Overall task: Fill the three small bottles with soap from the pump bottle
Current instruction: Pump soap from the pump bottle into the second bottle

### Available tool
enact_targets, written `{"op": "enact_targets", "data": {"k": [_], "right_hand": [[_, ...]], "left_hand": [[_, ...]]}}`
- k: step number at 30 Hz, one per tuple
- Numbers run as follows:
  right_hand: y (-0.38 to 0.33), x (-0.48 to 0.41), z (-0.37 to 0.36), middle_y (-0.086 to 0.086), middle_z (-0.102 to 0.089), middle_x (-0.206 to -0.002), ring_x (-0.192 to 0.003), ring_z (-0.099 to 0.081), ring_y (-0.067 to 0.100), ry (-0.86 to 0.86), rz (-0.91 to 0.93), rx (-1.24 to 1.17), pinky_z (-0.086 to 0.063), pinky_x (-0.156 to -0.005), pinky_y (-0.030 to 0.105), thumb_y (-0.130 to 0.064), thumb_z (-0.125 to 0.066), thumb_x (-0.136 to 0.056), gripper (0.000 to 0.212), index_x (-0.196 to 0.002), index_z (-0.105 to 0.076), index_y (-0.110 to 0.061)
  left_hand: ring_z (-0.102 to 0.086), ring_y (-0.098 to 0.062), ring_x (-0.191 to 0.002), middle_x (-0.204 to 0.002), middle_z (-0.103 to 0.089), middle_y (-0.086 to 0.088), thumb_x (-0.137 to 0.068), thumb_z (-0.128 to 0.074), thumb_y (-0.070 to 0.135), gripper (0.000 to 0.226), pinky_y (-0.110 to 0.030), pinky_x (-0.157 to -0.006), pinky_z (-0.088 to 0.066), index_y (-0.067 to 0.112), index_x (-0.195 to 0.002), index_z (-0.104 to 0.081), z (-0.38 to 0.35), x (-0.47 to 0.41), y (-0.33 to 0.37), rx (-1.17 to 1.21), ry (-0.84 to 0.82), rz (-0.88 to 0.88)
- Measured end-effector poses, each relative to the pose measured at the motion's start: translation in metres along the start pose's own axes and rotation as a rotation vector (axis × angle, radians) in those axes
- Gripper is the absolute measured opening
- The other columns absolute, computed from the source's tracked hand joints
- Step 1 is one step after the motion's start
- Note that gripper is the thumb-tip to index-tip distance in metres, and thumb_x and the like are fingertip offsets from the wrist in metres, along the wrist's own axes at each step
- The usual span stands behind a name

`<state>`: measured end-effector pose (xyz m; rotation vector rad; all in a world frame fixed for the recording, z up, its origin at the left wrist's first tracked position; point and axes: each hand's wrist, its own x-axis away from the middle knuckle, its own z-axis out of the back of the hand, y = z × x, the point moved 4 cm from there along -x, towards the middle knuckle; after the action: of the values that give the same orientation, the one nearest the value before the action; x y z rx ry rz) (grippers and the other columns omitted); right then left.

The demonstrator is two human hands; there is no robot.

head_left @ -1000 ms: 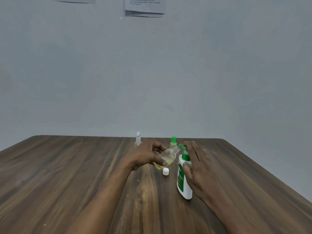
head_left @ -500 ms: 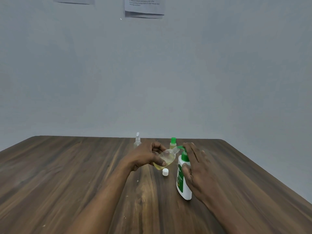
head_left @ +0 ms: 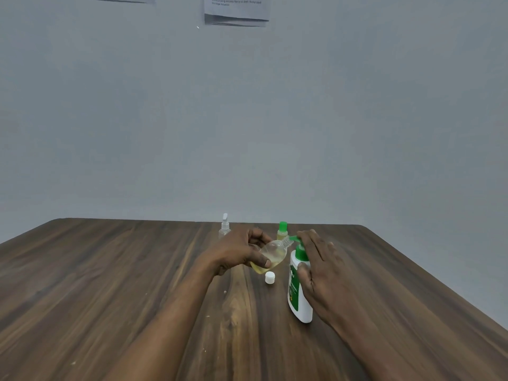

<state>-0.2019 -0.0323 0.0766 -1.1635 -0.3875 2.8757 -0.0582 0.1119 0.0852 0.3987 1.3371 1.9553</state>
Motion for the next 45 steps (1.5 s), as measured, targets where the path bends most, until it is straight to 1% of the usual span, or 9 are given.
{"op": "enact_targets", "data": {"k": [3,9,14,20,26,30,34,39,45], "right_hand": [[0.002,0.0,0.0,-0.009,-0.035,-0.149,-0.142,-0.022,0.005,0.007,-0.012,-0.004,-0.019,-0.117,0.037,-0.017,-0.048,-0.092,0.056,-0.145,-0.032,-0.02],[0.003,0.0,0.0,-0.007,-0.027,-0.153,-0.143,-0.019,0.005,-0.001,-0.025,-0.008,-0.014,-0.119,0.036,-0.02,-0.049,-0.092,0.062,-0.149,-0.024,-0.021],[0.004,0.0,0.0,-0.007,-0.028,-0.153,-0.142,-0.018,0.004,0.005,-0.023,-0.013,-0.016,-0.118,0.038,-0.019,-0.048,-0.092,0.06,-0.148,-0.027,-0.022],[0.002,0.0,-0.001,-0.009,-0.029,-0.152,-0.143,-0.014,0.001,-0.013,-0.02,-0.001,-0.013,-0.119,0.036,-0.017,-0.046,-0.093,0.057,-0.147,-0.029,-0.022],[0.0,0.001,0.001,-0.008,-0.023,-0.154,-0.143,-0.015,0.004,-0.031,-0.038,0.0,-0.012,-0.119,0.035,-0.019,-0.047,-0.093,0.061,-0.149,-0.022,-0.021],[0.001,0.0,0.004,-0.006,-0.026,-0.154,-0.143,-0.019,0.007,-0.023,-0.055,-0.008,-0.015,-0.117,0.037,-0.017,-0.049,-0.092,0.062,-0.148,-0.024,-0.021],[-0.003,0.0,0.003,-0.009,-0.028,-0.152,-0.143,-0.016,0.005,-0.035,-0.027,0.003,-0.015,-0.117,0.037,-0.016,-0.046,-0.092,0.058,-0.147,-0.027,-0.021],[-0.01,0.0,0.004,-0.011,-0.033,-0.148,-0.143,-0.019,0.006,-0.037,0.01,0.014,-0.017,-0.117,0.037,-0.013,-0.045,-0.091,0.053,-0.143,-0.034,-0.021],[-0.004,0.001,0.003,-0.008,-0.026,-0.153,-0.142,-0.021,0.006,-0.045,-0.03,0.019,-0.014,-0.118,0.035,-0.017,-0.046,-0.092,0.059,-0.147,-0.025,-0.02]], "left_hand": [[-0.066,-0.015,-0.084,-0.106,-0.07,-0.013,-0.075,-0.081,-0.006,0.045,-0.025,-0.067,-0.055,0.005,-0.117,-0.068,0.0,0.0,0.001,-0.01,-0.009,-0.003],[-0.065,-0.02,-0.089,-0.115,-0.069,-0.022,-0.075,-0.081,-0.006,0.044,-0.031,-0.075,-0.055,0.005,-0.116,-0.069,0.0,0.001,0.001,-0.017,-0.003,-0.006],[-0.065,-0.021,-0.089,-0.117,-0.068,-0.024,-0.075,-0.081,-0.006,0.045,-0.03,-0.073,-0.055,0.004,-0.117,-0.068,0.0,0.001,0.002,-0.014,-0.005,-0.008],[-0.064,-0.023,-0.092,-0.118,-0.067,-0.026,-0.075,-0.08,-0.008,0.045,-0.037,-0.081,-0.055,0.003,-0.117,-0.068,0.001,0.001,0.002,0.003,-0.004,-0.006],[-0.064,-0.021,-0.09,-0.118,-0.067,-0.026,-0.074,-0.081,-0.007,0.045,-0.035,-0.078,-0.054,0.004,-0.116,-0.069,0.001,0.0,0.001,-0.005,0.004,-0.013],[-0.065,-0.021,-0.089,-0.112,-0.07,-0.022,-0.074,-0.082,-0.005,0.043,-0.036,-0.08,-0.054,0.007,-0.114,-0.071,0.003,0.0,0.001,-0.011,0.011,-0.021],[-0.065,-0.016,-0.083,-0.097,-0.07,-0.009,-0.074,-0.082,-0.005,0.042,-0.031,-0.072,-0.054,0.008,-0.112,-0.071,0.003,0.0,0.002,-0.014,0.007,-0.028],[-0.065,-0.017,-0.085,-0.101,-0.069,-0.01,-0.073,-0.082,-0.007,0.045,-0.032,-0.076,-0.056,0.005,-0.115,-0.069,0.001,0.001,0.003,-0.026,0.003,-0.021],[-0.067,-0.013,-0.082,-0.099,-0.071,-0.01,-0.074,-0.08,-0.008,0.044,-0.029,-0.075,-0.057,0.004,-0.115,-0.07,0.001,0.0,0.003,-0.012,0.004,-0.033]]}}
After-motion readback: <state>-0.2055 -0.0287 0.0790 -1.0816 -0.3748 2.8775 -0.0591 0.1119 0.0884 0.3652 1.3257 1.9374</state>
